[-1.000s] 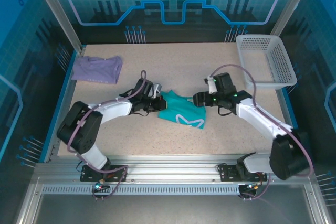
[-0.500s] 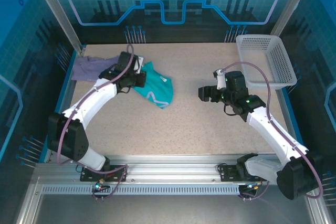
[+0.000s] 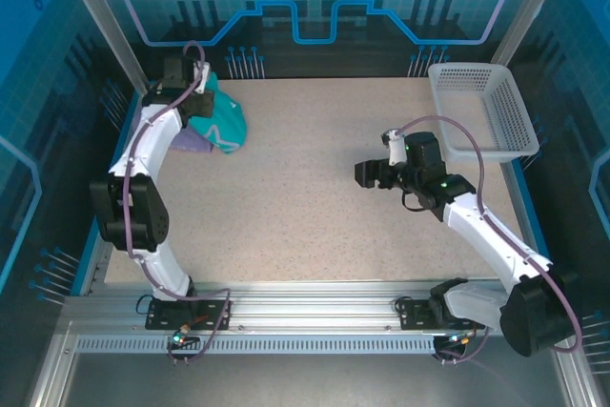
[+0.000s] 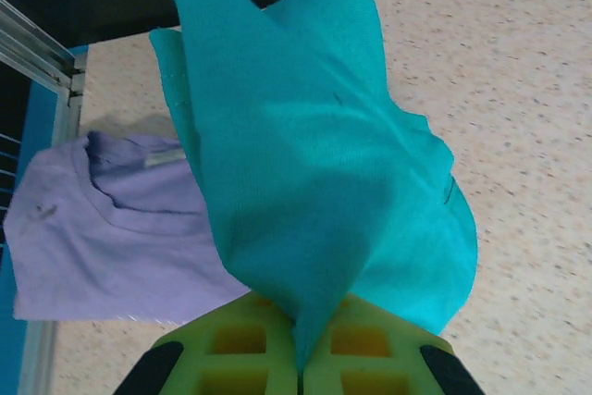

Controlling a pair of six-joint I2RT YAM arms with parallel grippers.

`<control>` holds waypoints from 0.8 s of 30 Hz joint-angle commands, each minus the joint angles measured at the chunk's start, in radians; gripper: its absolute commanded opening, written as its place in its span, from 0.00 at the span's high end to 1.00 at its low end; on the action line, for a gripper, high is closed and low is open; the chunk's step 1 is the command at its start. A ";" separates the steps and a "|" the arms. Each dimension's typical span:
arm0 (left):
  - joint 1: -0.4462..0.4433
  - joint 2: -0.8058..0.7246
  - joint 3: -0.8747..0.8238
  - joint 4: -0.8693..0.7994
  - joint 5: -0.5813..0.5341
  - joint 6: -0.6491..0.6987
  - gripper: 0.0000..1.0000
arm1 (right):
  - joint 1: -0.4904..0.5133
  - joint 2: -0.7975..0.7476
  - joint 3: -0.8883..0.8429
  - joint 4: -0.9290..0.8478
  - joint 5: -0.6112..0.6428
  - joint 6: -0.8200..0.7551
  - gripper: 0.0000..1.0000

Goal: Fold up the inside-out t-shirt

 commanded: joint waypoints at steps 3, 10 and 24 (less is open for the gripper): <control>0.081 0.030 0.131 -0.036 0.114 0.079 1.00 | -0.010 0.035 -0.005 0.029 -0.029 0.016 0.15; 0.203 0.047 0.171 -0.007 0.333 0.035 1.00 | -0.010 0.104 0.013 0.024 -0.026 0.015 0.15; 0.317 0.360 0.318 0.006 0.105 -0.018 0.91 | -0.007 0.197 0.067 0.000 -0.028 0.017 0.16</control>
